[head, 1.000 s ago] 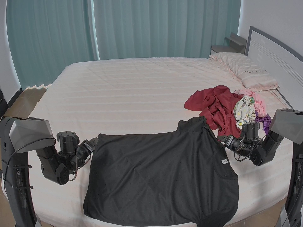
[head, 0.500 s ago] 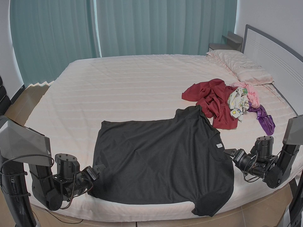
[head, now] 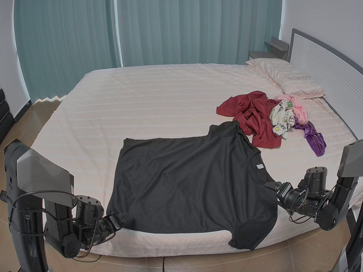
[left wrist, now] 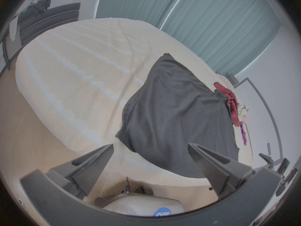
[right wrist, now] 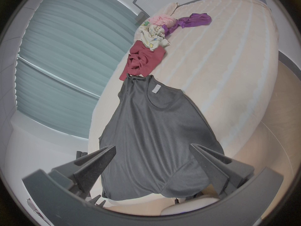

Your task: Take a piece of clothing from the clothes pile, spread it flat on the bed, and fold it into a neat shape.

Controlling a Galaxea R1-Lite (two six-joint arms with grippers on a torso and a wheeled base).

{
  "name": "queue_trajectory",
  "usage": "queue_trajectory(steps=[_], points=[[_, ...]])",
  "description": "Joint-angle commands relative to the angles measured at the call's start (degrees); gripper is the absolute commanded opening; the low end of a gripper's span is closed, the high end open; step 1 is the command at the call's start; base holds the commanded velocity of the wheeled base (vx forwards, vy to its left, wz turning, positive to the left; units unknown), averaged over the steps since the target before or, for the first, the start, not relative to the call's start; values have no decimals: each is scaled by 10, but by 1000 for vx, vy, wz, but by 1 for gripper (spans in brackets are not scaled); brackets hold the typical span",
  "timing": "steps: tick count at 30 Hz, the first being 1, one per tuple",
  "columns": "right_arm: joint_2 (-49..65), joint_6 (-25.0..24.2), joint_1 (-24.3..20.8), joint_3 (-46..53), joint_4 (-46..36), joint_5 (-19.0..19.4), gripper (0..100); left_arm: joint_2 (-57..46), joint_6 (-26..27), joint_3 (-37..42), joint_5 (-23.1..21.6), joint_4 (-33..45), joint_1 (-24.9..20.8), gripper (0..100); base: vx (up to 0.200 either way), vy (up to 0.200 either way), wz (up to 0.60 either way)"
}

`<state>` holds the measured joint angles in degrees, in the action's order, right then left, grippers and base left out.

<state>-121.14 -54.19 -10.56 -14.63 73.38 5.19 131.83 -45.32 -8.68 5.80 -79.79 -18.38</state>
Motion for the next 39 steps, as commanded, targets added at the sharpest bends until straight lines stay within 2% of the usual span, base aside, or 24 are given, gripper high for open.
queue_trajectory(steps=[1, 7, 14, 15, 18, 21, 25, 30, 34, 39], points=[[-43, 0, -2, 6, 36, -4, 100, 52, 4, -15, 16, -12, -3, 100, 0, 0, 0], [-60, 3, -11, 33, 101, -4, 100, 62, 4, -34, 18, -12, -2, 100, 0, 0, 0], [-60, 2, -21, 40, 109, -3, 100, 73, 4, -63, 30, -12, 4, 100, 0, 0, 0], [-60, 2, -21, 40, 109, -3, 100, 73, 4, -63, 30, -12, 4, 0, 0, 0, 0], [-60, 1, -21, 42, 110, -3, 100, 74, 4, -61, 41, -12, 4, 0, 0, 0, 0], [-59, 3, -21, 52, 123, -5, 100, 73, 5, -42, 71, -12, 4, 0, 0, 0, 0], [-63, 14, -16, 57, 128, -7, 100, 68, 20, -30, 77, -12, 2, 0, 0, 0, 0], [-72, 122, 17, 72, 127, -7, 100, 42, 26, -20, 78, -12, 1, 0, 0, 0, 0], [-87, 179, 49, 62, 118, -3, 100, 48, 26, -17, 75, -12, 4, 0, 0, 0, 0], [-132, 229, 55, 35, 118, -5, 100, 59, 27, -18, 74, -12, 4, 0, 0, 0, 0]])
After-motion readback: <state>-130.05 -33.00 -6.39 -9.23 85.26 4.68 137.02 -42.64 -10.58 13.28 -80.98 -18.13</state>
